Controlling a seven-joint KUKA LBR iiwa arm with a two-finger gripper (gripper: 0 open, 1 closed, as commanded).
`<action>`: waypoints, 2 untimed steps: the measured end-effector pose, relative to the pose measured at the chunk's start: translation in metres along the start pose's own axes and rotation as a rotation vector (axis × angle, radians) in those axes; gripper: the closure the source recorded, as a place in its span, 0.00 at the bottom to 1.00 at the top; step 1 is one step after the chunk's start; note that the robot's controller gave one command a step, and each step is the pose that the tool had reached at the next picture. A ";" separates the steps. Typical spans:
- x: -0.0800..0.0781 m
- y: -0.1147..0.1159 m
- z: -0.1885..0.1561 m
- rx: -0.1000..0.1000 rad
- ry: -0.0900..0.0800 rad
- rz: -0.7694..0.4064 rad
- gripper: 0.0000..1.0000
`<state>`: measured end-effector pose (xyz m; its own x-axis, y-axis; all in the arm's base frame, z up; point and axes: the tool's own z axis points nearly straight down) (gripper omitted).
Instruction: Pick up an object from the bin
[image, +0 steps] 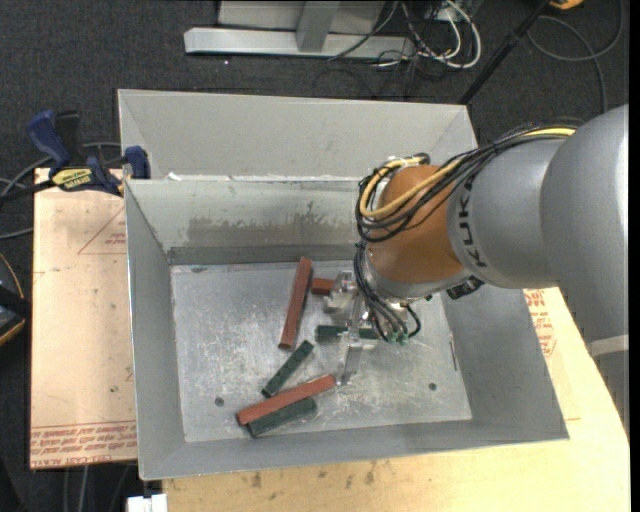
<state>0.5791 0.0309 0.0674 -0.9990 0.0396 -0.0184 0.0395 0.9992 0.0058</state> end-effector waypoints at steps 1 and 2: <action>0.005 0.000 -0.024 0.004 0.012 -0.002 0.00; -0.003 0.001 -0.003 0.003 0.010 0.000 0.00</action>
Offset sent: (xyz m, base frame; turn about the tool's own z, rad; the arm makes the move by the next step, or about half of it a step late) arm 0.0000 0.0000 0.0000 -0.0001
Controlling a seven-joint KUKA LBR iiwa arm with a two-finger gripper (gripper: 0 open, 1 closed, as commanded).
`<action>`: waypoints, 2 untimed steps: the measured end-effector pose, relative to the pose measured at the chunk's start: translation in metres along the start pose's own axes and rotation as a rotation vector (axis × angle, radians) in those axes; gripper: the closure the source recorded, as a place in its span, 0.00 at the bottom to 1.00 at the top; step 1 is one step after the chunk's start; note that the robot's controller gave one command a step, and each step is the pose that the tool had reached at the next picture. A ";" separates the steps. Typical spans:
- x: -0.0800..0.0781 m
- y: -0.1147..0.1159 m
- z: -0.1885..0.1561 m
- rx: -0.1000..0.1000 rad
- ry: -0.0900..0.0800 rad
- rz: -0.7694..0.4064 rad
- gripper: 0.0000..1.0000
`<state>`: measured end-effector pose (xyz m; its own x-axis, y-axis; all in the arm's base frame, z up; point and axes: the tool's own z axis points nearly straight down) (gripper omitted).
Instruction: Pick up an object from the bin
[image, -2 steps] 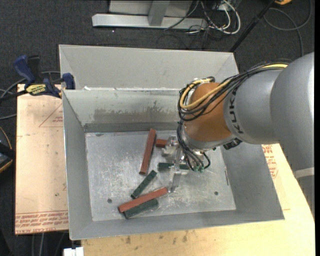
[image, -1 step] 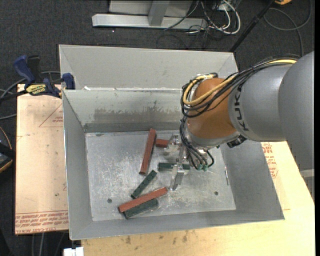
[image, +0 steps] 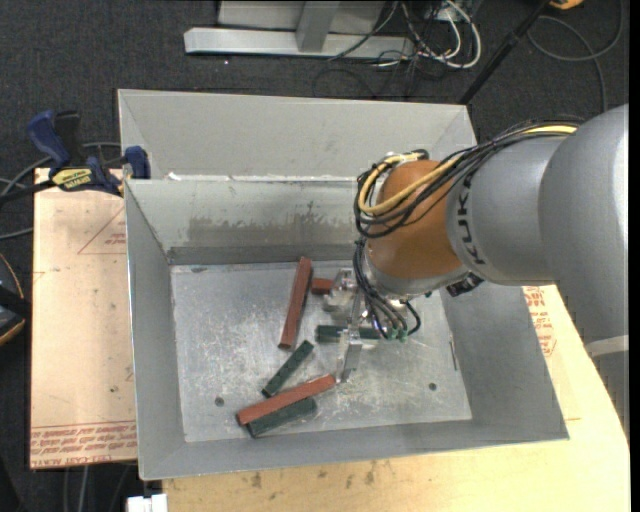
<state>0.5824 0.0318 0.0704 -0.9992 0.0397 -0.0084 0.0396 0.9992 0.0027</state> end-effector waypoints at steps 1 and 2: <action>-0.004 0.000 -0.005 -0.002 -0.015 0.031 1.00; -0.004 0.000 -0.005 -0.002 -0.015 0.033 1.00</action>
Offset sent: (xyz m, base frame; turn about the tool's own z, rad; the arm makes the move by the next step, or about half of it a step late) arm 0.0000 0.0000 0.0000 0.0000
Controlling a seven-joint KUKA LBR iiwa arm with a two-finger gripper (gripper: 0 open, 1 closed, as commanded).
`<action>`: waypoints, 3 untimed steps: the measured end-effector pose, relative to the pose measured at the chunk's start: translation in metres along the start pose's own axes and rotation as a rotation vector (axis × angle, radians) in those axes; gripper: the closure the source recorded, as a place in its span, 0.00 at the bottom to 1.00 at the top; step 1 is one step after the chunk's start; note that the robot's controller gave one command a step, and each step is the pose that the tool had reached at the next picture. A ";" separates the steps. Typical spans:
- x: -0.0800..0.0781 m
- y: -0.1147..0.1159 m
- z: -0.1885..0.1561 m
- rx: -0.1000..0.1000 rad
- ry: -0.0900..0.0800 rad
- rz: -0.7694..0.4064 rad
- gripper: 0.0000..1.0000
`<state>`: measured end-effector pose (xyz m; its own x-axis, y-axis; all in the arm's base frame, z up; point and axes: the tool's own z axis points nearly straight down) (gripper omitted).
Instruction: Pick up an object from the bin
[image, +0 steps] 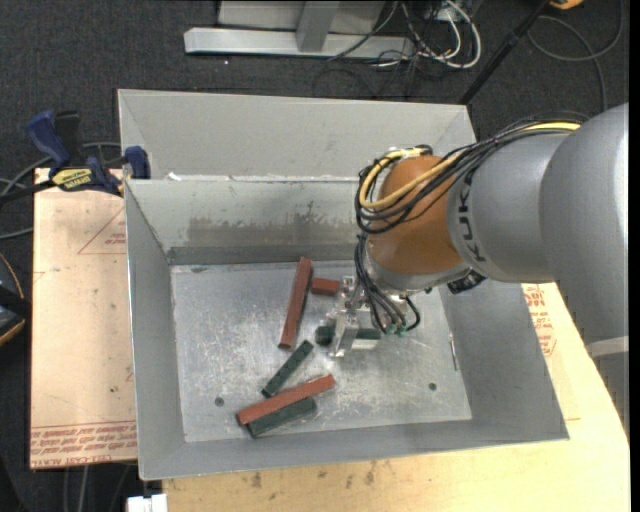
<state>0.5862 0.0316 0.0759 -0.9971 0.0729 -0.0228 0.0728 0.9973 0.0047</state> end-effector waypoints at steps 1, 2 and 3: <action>0.000 0.000 -0.003 0.001 0.005 0.000 1.00; 0.001 0.000 -0.009 0.002 0.015 0.000 1.00; 0.001 0.000 -0.014 0.002 0.018 -0.001 1.00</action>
Offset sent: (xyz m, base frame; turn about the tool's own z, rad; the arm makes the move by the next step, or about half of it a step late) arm 0.0000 0.0001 0.0264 -0.0001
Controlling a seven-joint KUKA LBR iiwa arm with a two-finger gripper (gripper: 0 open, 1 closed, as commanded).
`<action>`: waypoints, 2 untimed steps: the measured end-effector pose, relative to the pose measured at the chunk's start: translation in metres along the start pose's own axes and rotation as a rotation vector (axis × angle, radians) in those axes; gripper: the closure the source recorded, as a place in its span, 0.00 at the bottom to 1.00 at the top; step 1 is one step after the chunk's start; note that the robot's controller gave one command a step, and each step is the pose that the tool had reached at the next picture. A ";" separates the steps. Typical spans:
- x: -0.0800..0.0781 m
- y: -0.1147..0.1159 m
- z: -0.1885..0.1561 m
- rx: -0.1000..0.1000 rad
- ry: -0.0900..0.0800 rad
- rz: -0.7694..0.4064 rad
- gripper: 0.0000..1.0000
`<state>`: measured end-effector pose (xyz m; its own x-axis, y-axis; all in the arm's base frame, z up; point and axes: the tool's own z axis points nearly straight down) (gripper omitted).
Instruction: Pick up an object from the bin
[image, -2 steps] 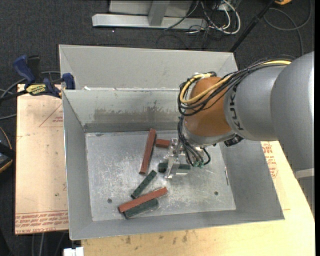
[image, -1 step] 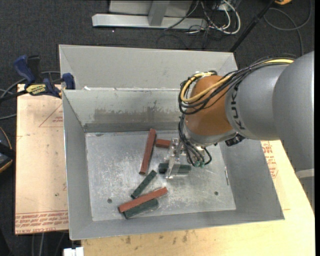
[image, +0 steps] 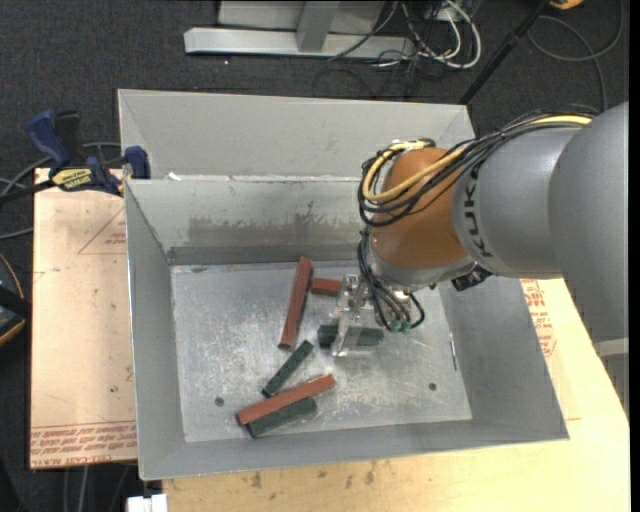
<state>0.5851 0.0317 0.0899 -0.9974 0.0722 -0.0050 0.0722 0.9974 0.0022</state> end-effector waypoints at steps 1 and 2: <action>0.001 0.000 -0.007 0.001 0.007 0.000 1.00; 0.002 0.000 -0.026 0.001 0.010 0.000 1.00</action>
Offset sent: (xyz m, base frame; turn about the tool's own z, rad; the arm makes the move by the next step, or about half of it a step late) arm -0.0002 0.0001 0.0094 0.0000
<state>0.5827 0.0317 0.1160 -0.9974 0.0720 0.0053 0.0720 0.9974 0.0011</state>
